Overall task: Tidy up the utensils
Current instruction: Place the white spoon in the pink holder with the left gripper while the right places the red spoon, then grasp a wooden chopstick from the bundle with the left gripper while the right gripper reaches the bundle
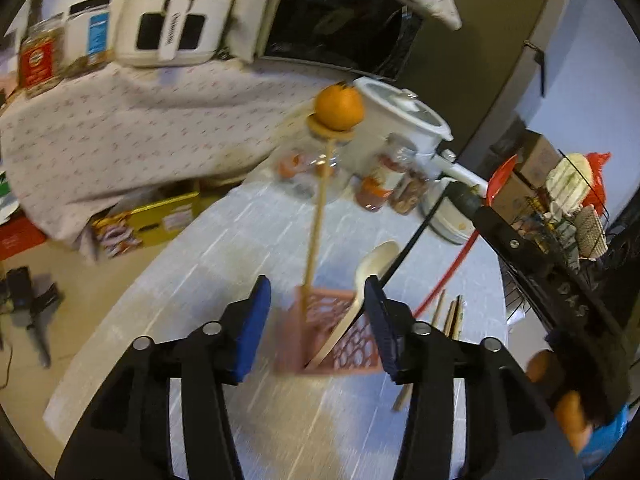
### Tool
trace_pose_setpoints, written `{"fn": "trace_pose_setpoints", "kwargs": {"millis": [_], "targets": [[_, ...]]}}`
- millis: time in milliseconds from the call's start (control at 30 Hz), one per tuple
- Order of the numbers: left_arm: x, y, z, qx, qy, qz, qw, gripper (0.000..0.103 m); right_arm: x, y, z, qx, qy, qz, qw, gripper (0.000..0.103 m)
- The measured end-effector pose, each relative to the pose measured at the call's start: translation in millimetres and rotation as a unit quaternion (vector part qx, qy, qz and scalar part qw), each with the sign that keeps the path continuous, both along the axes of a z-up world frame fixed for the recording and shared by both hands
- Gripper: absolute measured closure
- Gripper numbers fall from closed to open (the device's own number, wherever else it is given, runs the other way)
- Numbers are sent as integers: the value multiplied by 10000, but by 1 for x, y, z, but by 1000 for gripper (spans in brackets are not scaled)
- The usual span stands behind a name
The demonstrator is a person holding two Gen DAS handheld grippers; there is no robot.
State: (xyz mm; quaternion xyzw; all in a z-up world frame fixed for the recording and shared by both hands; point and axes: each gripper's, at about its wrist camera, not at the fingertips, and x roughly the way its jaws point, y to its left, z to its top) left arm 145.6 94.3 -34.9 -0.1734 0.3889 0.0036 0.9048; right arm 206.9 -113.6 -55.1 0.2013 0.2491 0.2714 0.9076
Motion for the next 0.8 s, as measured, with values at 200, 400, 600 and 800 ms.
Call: {"fn": "trace_pose_setpoints", "kwargs": {"millis": [200,400,600,800], "targets": [[-4,16,-3,21,243,141,9996,45,-5,24,-12,-494,-283,-78,9983,91],[-4,17,-1,-93,259,93,9996,45,-10,18,-15,-431,-48,14,9991,90],[-6,-4,4,-61,259,-226,9994,45,-9,-14,6,-318,185,-205,9991,79],[-8,-29,10,-8,184,-533,9984,45,2,-78,24,-408,758,-597,9945,79]]}}
